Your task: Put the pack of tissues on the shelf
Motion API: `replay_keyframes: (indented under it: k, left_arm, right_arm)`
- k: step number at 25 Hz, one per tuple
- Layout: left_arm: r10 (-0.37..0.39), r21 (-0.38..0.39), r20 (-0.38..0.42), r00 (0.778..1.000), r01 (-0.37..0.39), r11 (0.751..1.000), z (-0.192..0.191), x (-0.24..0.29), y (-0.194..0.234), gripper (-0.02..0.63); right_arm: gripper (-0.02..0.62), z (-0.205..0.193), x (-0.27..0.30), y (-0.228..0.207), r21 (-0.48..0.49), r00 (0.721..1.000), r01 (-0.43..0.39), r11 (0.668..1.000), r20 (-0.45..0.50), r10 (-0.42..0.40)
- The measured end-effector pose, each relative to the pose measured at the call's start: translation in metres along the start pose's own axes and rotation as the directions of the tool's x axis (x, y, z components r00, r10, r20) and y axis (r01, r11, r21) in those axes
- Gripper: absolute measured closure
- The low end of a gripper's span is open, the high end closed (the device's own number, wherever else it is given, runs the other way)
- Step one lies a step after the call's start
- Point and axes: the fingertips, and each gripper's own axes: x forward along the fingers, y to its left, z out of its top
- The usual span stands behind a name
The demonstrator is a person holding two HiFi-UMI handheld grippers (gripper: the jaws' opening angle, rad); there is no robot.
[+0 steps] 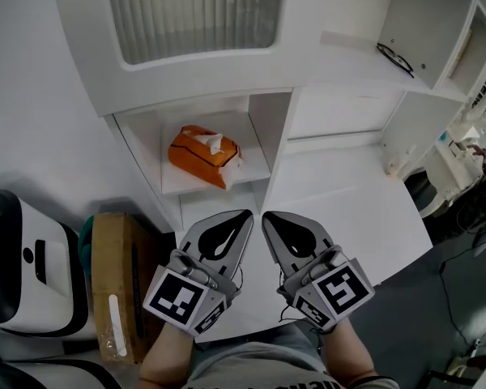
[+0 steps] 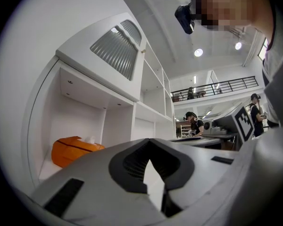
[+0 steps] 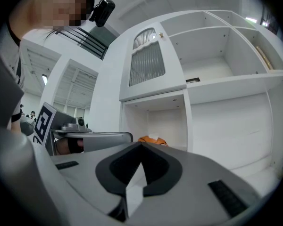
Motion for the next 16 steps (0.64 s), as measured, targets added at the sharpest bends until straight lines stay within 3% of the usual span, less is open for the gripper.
replay_keyframes:
  k: [16]
  left_arm:
    - [0.017, -0.002, -0.003, 1.000, -0.017, 1.000, -0.0014, -0.0009, -0.0070, 0.571]
  right_arm:
    - [0.603, 0.0005, -0.0035, 0.0018, -0.002, 1.000, -0.019, 1.000, -0.004, 0.019]
